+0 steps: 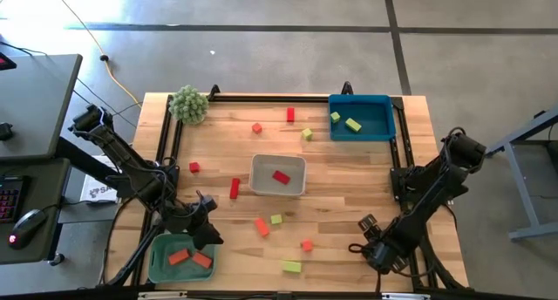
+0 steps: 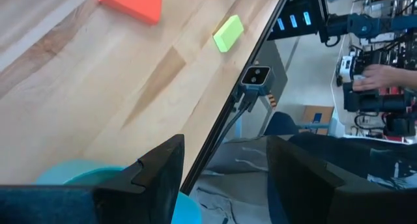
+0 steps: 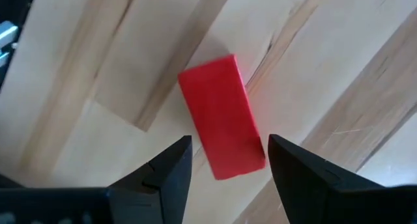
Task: Sort & place blocks by color
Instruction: Put the red wooden block into the white bin
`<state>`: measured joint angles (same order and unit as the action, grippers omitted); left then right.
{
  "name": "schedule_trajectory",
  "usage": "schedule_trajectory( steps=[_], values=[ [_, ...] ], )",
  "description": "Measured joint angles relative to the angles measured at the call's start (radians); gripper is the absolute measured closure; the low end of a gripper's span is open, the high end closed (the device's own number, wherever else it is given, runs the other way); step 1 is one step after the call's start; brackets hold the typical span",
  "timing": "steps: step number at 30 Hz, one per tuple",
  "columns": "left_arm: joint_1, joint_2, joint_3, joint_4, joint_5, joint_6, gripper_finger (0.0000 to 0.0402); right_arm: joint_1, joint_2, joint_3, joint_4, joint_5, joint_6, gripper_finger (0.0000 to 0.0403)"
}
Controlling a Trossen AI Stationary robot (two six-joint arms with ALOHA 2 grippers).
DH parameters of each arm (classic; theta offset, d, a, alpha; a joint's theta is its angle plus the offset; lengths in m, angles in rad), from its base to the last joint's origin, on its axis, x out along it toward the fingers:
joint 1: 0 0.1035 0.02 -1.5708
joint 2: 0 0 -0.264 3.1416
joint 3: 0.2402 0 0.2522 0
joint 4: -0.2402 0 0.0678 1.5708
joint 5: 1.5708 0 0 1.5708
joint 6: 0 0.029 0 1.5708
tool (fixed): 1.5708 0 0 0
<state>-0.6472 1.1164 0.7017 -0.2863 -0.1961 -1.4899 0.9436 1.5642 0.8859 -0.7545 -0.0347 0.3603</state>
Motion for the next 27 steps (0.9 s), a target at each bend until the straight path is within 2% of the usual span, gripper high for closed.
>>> schedule_trajectory(
  steps=[9,11,16,21,27],
  values=[
    [0.000,0.000,0.000,0.000,-0.002,0.000,0.0195,0.000,0.000,-0.086,0.094,0.000,0.050,0.0218],
    [0.000,0.000,0.000,0.000,-0.002,0.000,0.0195,-0.001,0.000,-0.093,0.099,0.000,0.084,0.0232],
    [0.000,0.000,0.000,0.000,-0.010,0.000,0.0195,-0.001,0.000,-0.083,0.124,-0.004,0.134,0.0297],
    [0.002,0.000,0.000,-0.001,-0.038,0.023,0.0195,-0.008,0.000,-0.082,0.195,-0.015,0.187,0.0297],
    [0.046,0.000,0.000,-0.001,-0.040,0.058,0.0195,-0.038,0.000,-0.082,0.196,-0.027,0.264,0.0297]
  ],
)
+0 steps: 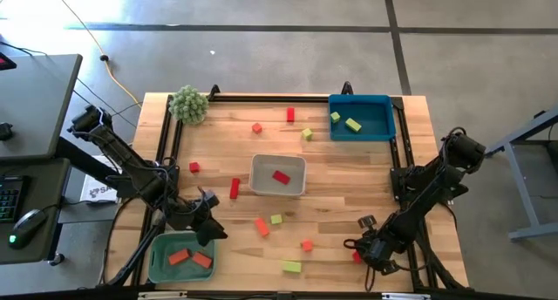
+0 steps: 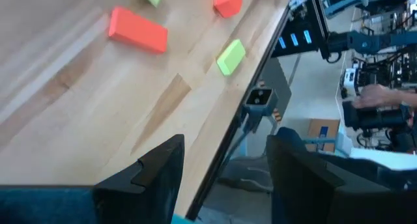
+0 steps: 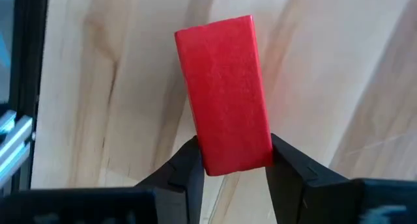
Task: Sort & place blocks by color
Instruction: Put the red wooden block into the white bin
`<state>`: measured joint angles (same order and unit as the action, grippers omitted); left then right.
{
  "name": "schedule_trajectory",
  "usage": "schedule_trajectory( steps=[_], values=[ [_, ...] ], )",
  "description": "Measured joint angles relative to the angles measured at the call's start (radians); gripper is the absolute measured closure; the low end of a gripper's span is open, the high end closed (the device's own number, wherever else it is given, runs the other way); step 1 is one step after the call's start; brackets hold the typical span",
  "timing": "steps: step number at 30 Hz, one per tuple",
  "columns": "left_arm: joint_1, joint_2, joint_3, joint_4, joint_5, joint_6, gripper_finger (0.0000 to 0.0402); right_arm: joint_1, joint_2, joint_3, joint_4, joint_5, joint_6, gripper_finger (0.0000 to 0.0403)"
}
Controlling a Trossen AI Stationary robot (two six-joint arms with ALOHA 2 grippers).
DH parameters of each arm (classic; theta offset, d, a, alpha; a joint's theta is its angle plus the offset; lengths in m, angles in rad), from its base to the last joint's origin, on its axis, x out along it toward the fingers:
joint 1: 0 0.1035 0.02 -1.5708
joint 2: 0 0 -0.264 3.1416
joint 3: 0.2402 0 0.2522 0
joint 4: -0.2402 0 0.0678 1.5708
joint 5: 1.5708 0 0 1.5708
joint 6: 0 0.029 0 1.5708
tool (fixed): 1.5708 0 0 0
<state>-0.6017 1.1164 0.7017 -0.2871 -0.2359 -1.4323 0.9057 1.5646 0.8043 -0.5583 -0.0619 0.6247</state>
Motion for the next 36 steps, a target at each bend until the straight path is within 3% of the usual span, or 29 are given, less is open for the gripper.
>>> schedule_trajectory(
  steps=[12,22,36],
  values=[
    [0.151,0.000,0.000,0.000,0.000,0.235,0.0195,-0.138,0.000,0.071,-0.011,0.067,0.032,0.0297],
    [0.296,0.000,0.000,0.000,0.000,0.478,0.0195,-0.366,-0.001,0.229,-0.074,0.149,-0.058,0.0297],
    [0.525,-0.024,0.001,-0.022,0.001,0.776,0.0195,-0.670,-0.001,0.384,-0.033,0.273,-0.073,0.0297]
  ],
)
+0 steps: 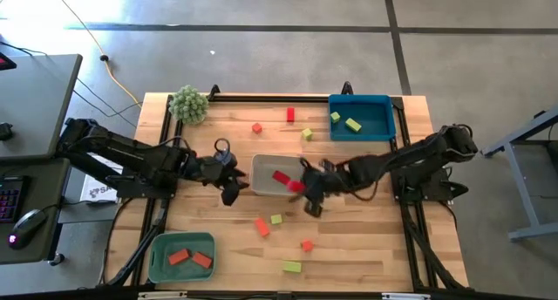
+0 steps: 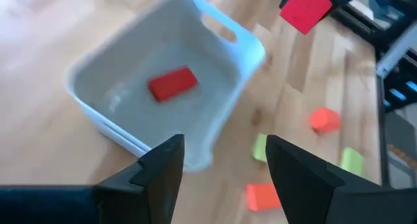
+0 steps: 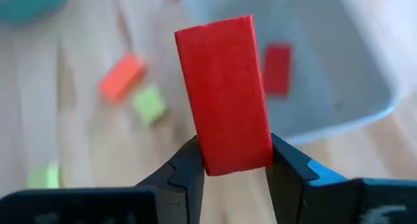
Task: Sort & place blocks by color
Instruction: Put the red wooden block into the white bin
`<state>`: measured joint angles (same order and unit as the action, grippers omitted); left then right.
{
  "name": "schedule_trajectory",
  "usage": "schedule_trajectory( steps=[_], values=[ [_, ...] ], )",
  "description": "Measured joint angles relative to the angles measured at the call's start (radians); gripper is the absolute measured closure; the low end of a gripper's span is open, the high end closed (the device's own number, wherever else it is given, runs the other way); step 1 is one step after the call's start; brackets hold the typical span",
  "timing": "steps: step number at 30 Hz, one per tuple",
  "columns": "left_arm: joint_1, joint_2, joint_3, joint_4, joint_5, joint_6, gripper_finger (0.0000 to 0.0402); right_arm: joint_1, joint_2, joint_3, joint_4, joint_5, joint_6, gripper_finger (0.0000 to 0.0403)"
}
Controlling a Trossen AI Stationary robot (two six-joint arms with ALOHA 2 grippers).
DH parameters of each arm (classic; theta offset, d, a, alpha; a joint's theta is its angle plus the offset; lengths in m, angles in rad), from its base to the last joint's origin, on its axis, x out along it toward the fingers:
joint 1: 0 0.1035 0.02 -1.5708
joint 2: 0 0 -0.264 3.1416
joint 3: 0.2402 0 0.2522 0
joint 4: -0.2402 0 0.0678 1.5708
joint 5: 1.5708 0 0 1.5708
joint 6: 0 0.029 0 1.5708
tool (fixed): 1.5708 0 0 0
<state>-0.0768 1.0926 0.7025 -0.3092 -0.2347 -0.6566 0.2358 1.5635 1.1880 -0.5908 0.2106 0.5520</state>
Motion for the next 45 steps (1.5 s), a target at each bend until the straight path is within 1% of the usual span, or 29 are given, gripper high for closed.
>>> schedule_trajectory(
  steps=[3,8,12,16,20,27,31,36,41,45],
  values=[
    [0.054,-0.008,0.001,-0.008,0.000,0.047,0.0195,-0.063,0.000,0.022,0.046,0.026,0.000,0.0297],
    [0.150,-0.035,-0.001,-0.029,0.000,0.131,0.0195,-0.156,0.000,0.030,0.192,0.030,-0.002,0.0297],
    [0.234,-0.048,0.000,-0.027,0.000,0.186,0.0195,-0.208,0.006,0.030,0.304,0.037,-0.002,0.0297],
    [0.310,-0.056,0.000,-0.024,0.000,0.240,0.0195,-0.237,0.029,0.030,0.383,0.007,0.005,0.0297],
    [0.381,-0.062,0.000,-0.023,0.029,0.279,0.0195,-0.243,0.080,0.030,0.362,-0.054,0.027,0.0297],
    [0.489,-0.056,0.000,-0.026,0.046,0.312,0.0195,-0.243,0.160,0.029,0.306,-0.140,-0.009,0.0297],
    [0.546,-0.055,0.000,-0.035,0.087,0.312,0.0195,-0.243,0.184,0.029,0.266,-0.139,-0.039,0.0297],
    [0.598,-0.045,0.000,-0.044,0.099,0.312,0.0195,-0.245,0.207,0.029,0.246,-0.140,-0.062,0.0297],
    [0.630,-0.037,-0.001,-0.126,0.132,0.310,0.0195,-0.253,0.222,0.028,0.207,-0.140,-0.065,0.0297],
    [0.640,-0.036,-0.001,-0.201,0.144,0.300,0.0195,-0.260,0.222,0.028,0.207,-0.132,-0.108,0.0271]
  ],
)
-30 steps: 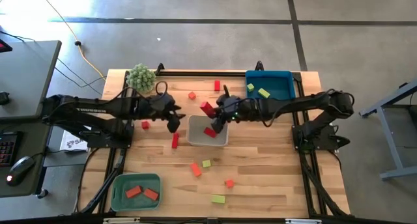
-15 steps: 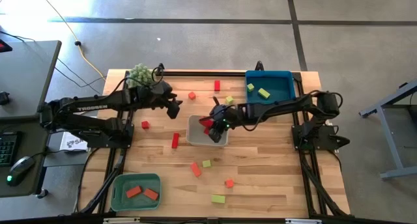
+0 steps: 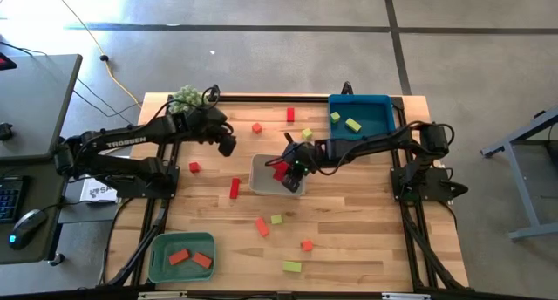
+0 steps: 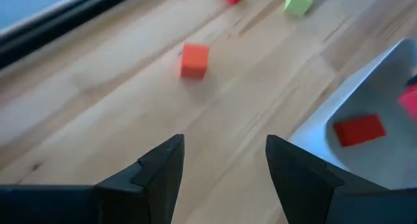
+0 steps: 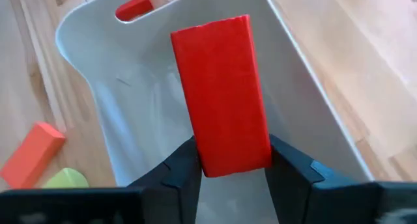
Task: Sort & place blocks by color
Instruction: Put the red wooden block into the white bin, then put the green wooden block into the blue bin
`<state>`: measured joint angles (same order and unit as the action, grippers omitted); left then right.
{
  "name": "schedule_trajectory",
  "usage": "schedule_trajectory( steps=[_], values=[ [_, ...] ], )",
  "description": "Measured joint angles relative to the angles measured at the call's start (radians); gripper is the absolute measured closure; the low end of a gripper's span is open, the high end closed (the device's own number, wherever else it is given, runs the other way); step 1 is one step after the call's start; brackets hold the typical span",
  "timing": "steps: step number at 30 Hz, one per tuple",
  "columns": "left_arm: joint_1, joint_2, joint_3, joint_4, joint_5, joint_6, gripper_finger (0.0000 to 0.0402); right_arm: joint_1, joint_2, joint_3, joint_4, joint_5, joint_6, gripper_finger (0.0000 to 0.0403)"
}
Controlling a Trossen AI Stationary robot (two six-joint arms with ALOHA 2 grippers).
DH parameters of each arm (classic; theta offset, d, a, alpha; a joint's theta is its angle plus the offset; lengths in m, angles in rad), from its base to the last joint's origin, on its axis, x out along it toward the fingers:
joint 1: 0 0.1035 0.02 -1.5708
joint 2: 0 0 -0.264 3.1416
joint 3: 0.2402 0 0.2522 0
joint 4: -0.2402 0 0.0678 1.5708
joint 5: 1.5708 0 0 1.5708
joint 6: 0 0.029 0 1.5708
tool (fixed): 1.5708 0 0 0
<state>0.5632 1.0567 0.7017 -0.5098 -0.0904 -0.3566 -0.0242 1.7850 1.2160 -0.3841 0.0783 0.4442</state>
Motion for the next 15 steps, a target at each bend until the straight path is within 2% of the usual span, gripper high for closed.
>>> schedule_trajectory(
  steps=[6,15],
  values=[
    [0.006,0.004,0.000,-0.017,0.005,-0.010,0.0195,-0.024,-0.001,0.000,0.005,0.005,-0.050,0.0229],
    [0.006,0.011,0.000,-0.017,0.011,-0.033,0.0195,-0.076,-0.009,0.000,0.013,-0.059,-0.068,0.0221]
  ],
)
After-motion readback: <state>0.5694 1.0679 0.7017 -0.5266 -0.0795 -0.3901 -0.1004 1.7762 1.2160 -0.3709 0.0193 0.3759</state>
